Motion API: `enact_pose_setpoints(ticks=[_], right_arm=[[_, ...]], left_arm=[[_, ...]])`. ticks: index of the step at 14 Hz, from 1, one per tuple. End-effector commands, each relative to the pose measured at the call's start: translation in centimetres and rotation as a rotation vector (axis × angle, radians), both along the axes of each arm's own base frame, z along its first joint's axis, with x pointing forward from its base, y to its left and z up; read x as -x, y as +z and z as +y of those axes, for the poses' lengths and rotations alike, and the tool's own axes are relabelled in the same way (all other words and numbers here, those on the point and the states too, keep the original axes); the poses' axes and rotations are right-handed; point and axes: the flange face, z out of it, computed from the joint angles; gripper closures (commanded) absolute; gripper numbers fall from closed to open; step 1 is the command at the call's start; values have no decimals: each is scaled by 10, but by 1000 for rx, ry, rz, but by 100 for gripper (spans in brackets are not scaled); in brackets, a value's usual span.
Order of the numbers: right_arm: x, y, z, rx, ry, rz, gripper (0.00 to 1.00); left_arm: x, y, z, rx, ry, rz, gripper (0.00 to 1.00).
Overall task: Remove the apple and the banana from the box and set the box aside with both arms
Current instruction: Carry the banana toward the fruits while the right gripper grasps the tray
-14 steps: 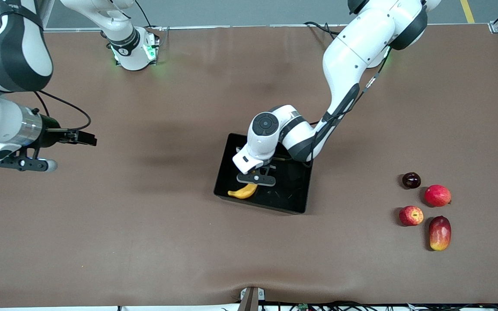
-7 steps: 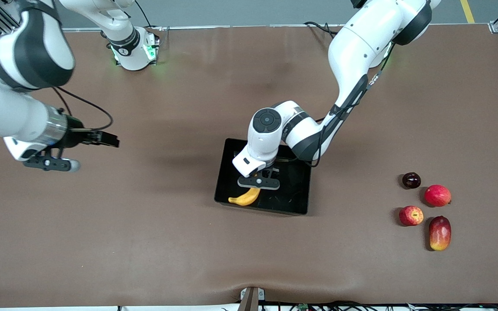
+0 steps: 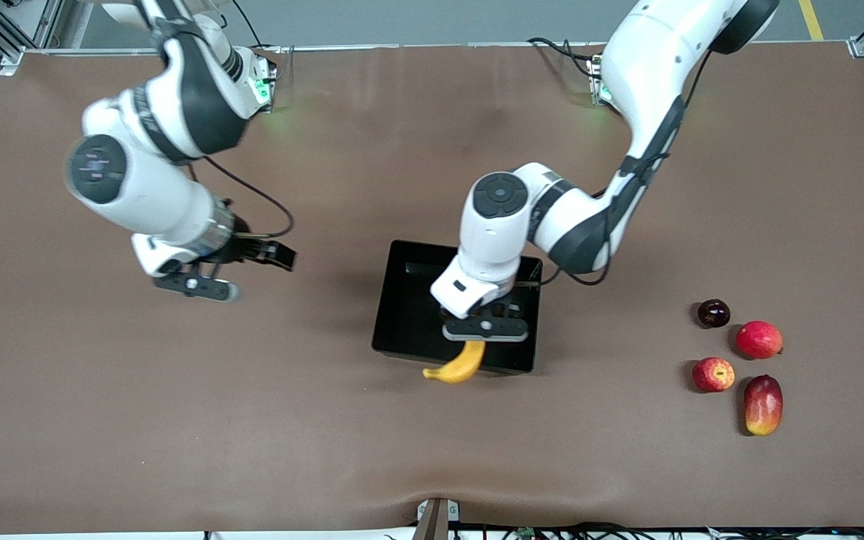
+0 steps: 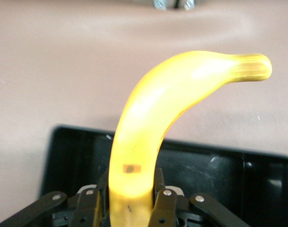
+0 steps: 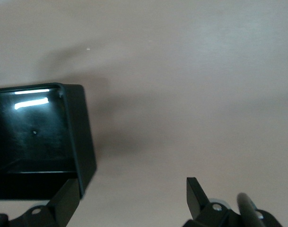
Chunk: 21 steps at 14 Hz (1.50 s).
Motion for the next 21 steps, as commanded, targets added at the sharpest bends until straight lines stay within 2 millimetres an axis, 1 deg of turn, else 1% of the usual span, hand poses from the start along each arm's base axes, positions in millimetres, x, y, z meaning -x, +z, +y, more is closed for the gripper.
enact_pose_setpoints(ticks=[1, 2, 3, 4, 5, 6, 7, 8, 9, 10, 11, 12, 13, 14, 15, 17, 19, 20, 21], right_arm=[[0, -33, 45, -15, -16, -23, 0], [5, -47, 69, -19, 11, -36, 0], [7, -59, 85, -26, 25, -52, 0], [5, -75, 97, -31, 29, -64, 0], [7, -96, 115, -28, 55, -77, 0], [8, -118, 128, -27, 74, -89, 0], [7, -137, 135, -24, 88, -111, 0], [6, -150, 137, 5, 118, -135, 7], [9, -163, 141, 50, 167, -150, 23], [13, -178, 146, 79, 198, -148, 35], [16, -185, 155, 81, 213, -145, 47], [18, -188, 161, 79, 219, -144, 67], [17, -187, 161, 73, 211, -142, 92], [16, -186, 159, 71, 198, -136, 100], [15, -184, 159, 68, 167, -135, 100], [8, -174, 159, 59, 116, -141, 100], [6, -168, 155, 63, 107, -133, 100], [4, -162, 149, 70, 102, -122, 100], [2, -149, 143, 78, 95, -111, 100]], left_arm=[[-27, 17, 58, -20, 45, -13, 100], [-34, 17, 71, -26, 42, -12, 100], [-40, 12, 87, -43, 29, -4, 100], [-43, 6, 106, -72, -1, 11, 100], [-46, 5, 127, -93, -18, 21, 100], [-49, -3, 144, -109, -25, 38, 100], [-47, -14, 153, -122, -23, 60, 100], [-46, -26, 171, -139, -16, 86, 100], [-44, -37, 197, -169, -36, 116, 100], [-43, -46, 221, -198, -77, 140, 100], [-43, -52, 248, -217, -109, 165, 100], [-38, -65, 267, -228, -124, 195, 100], [-33, -79, 283, -224, -112, 215, 100], [-30, -92, 301, -214, -93, 221, 100], [-26, -103, 320, -204, -73, 230, 100], [-18, -121, 343, -193, -47, 248, 100], [-9, -135, 370, -197, -40, 252, 100], [-4, -138, 373, -211, -46, 251, 100], [-2, -137, 373, -213, -41, 253, 100]])
